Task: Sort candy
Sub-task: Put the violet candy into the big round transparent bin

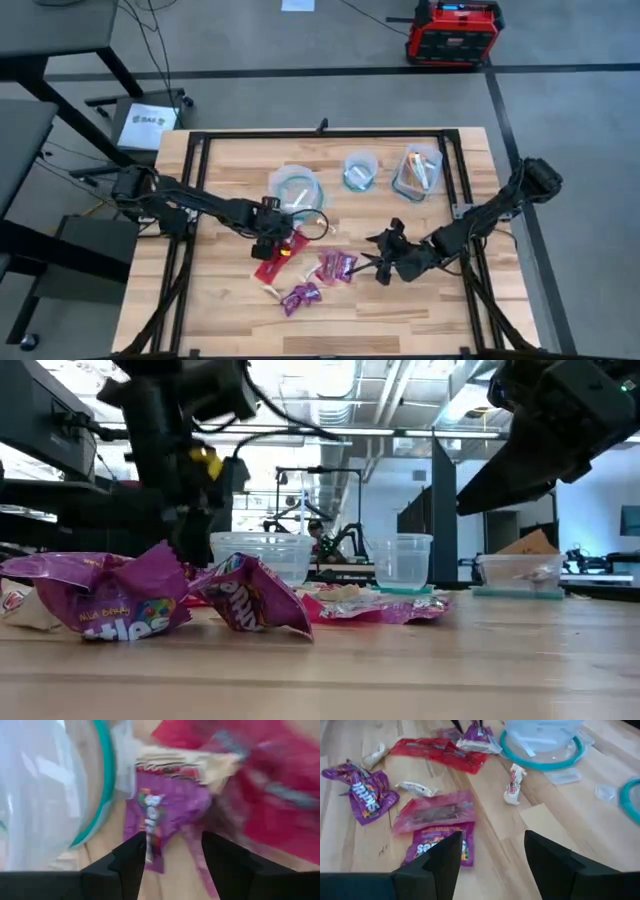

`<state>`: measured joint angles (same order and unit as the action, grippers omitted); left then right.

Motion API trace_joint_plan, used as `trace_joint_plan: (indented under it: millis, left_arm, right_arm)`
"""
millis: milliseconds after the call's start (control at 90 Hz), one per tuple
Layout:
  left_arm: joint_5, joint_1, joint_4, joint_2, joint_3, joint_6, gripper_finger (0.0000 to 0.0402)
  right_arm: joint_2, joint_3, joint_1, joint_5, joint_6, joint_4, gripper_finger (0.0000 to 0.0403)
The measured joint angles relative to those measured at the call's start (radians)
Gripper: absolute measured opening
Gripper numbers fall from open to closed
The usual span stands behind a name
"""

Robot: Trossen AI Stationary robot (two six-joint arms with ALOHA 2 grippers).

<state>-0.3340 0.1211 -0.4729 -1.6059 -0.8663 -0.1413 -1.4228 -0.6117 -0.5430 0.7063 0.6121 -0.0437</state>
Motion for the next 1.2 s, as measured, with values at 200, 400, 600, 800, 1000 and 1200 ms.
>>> trace_joint_plan:
  millis: [200, 400, 600, 800, 1000, 1200]
  left_arm:
    - [-0.012, -0.001, 0.017, -0.03, -0.022, 0.023, 0.0083]
    - [-0.012, 0.0, -0.076, 0.041, -0.103, 0.035, 0.0007]
    - [-0.038, -0.016, -0.111, 0.156, -0.228, 0.014, 0.0001]
    - [-0.045, -0.122, -0.118, 0.233, -0.26, -0.014, 0.0]
    - [-0.007, -0.238, -0.136, 0.213, -0.26, 0.006, 0.0]
    - [0.097, -0.298, -0.116, 0.195, -0.259, 0.009, 0.0042]
  right_arm:
    - [-0.03, 0.0, 0.001, 0.0, 0.005, 0.0, 0.0199]
    - [-0.038, 0.0, 0.003, 0.0, 0.007, 0.0, 0.0199]
    - [-0.038, 0.0, 0.003, 0.0, 0.007, 0.008, 0.0199]
    - [-0.038, 0.0, 0.002, 0.001, 0.008, 0.005, 0.0199]
    - [-0.038, 0.0, 0.003, 0.001, 0.008, 0.004, 0.0199]
    - [-0.038, 0.0, 0.016, 0.0, 0.009, 0.001, 0.0199]
